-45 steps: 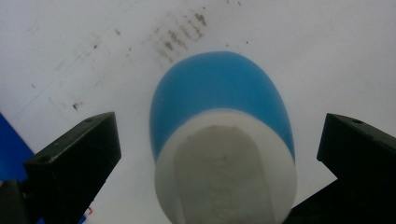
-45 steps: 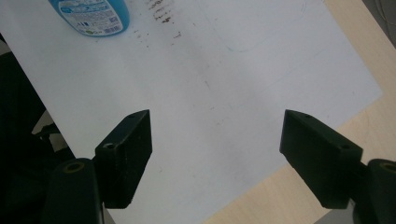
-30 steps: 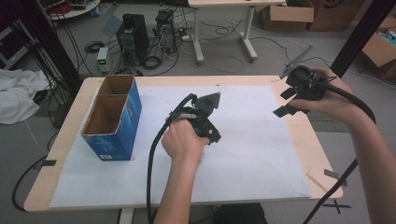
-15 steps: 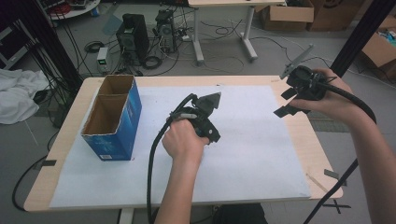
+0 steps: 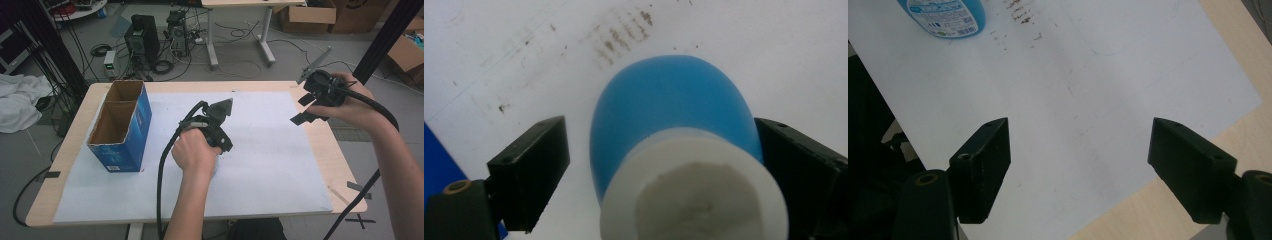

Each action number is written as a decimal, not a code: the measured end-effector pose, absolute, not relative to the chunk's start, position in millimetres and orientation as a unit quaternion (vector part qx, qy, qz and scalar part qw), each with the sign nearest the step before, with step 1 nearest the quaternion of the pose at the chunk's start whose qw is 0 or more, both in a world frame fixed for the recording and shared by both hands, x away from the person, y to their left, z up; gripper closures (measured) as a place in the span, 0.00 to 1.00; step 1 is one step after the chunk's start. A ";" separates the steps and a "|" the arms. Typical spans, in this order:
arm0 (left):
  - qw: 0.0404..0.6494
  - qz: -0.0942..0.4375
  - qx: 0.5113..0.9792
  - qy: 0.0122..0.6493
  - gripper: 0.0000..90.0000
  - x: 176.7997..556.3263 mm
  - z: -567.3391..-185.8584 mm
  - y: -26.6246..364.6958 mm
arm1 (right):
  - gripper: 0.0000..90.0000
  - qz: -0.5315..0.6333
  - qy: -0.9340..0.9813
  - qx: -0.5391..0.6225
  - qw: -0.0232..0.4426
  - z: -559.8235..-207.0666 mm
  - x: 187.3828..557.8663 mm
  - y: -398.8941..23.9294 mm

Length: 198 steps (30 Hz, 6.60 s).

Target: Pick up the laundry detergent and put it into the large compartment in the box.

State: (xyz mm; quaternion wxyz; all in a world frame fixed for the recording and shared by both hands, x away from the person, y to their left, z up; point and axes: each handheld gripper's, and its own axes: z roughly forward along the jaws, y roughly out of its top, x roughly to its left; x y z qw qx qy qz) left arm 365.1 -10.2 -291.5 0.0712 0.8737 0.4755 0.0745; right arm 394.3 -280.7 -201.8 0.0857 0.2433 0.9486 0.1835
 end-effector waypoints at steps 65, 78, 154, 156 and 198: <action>0.043 0.046 0.870 0.490 0.42 375.3 -270.4 -0.7 | 0.28 0.185 0.950 0.237 0.088 -198.8 396.2 -277.5; 0.017 0.043 0.885 0.463 0.42 385.1 -209.8 15.5 | 0.28 0.185 0.952 0.229 0.090 -192.7 399.2 -271.6; 0.006 0.042 0.749 0.662 0.42 434.9 -156.8 237.8 | 0.28 0.157 0.951 0.254 0.086 -196.6 427.4 -263.5; 0.005 0.039 0.749 0.661 0.42 436.0 -162.8 238.8 | 0.28 0.156 0.951 0.253 0.085 -197.8 427.8 -263.0; -0.010 0.003 0.742 0.671 0.42 440.2 -276.0 250.1 | 0.28 0.156 0.950 0.257 0.080 -204.4 428.6 -264.7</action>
